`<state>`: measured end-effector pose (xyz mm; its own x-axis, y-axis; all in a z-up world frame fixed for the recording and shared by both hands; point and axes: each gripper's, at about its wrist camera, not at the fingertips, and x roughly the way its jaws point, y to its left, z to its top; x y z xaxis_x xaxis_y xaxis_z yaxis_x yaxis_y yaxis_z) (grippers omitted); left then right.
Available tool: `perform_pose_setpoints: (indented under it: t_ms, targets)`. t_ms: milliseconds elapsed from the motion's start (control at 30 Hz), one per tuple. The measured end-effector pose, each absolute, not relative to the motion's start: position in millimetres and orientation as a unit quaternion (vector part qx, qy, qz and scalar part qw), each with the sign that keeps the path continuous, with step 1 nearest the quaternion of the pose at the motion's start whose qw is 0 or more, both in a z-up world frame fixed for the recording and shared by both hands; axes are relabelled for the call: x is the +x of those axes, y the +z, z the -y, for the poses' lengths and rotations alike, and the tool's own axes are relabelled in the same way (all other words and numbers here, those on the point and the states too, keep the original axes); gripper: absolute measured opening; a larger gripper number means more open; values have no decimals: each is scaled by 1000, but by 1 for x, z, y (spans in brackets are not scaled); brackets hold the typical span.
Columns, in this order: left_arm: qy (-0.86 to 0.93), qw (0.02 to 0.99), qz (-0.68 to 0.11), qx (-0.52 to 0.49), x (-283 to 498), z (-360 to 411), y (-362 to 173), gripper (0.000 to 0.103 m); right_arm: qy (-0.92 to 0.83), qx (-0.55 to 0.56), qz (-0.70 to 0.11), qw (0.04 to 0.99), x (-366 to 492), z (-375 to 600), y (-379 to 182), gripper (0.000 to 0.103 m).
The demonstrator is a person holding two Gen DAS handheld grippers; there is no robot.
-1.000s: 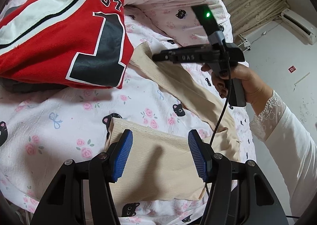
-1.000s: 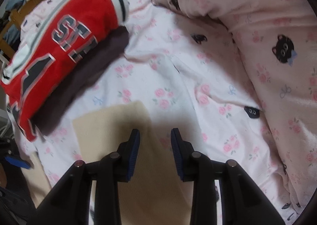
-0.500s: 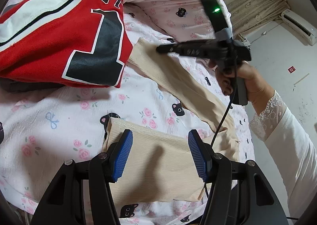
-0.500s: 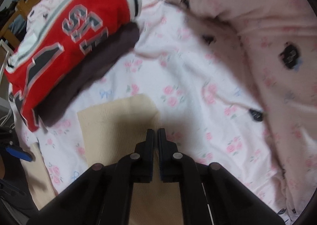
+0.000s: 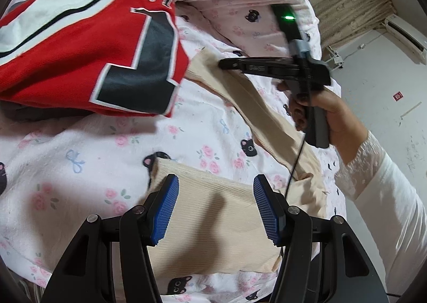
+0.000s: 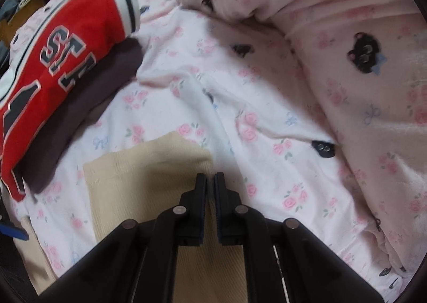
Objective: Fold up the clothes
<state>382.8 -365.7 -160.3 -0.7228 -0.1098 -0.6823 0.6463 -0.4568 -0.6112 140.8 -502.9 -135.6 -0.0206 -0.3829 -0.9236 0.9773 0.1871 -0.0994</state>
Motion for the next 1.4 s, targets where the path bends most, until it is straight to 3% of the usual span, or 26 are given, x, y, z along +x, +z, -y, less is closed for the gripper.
perform_pose_setpoints:
  t_ms: [33, 133, 167, 367, 667, 1400]
  targets:
    - [-803, 238, -464, 289, 384, 366, -160, 53, -555, 317, -451, 623, 139, 496, -127, 14]
    - [-801, 247, -463, 289, 389, 368, -161, 53, -574, 293, -431, 632, 133, 473, -99, 50]
    - [-800, 250, -462, 290, 391, 368, -161, 53, -580, 285, -424, 634, 131, 466, -90, 52]
    - [-802, 264, -438, 309, 403, 363, -158, 53, -612, 262, -382, 641, 113, 392, -49, 52]
    - [-832, 246, -334, 368, 412, 320, -151, 53, -654, 291, -339, 610, 78, 234, -34, 52]
    - [-809, 249, -363, 389, 415, 306, -182, 53, -687, 341, -224, 601, 83, 85, -65, 52]
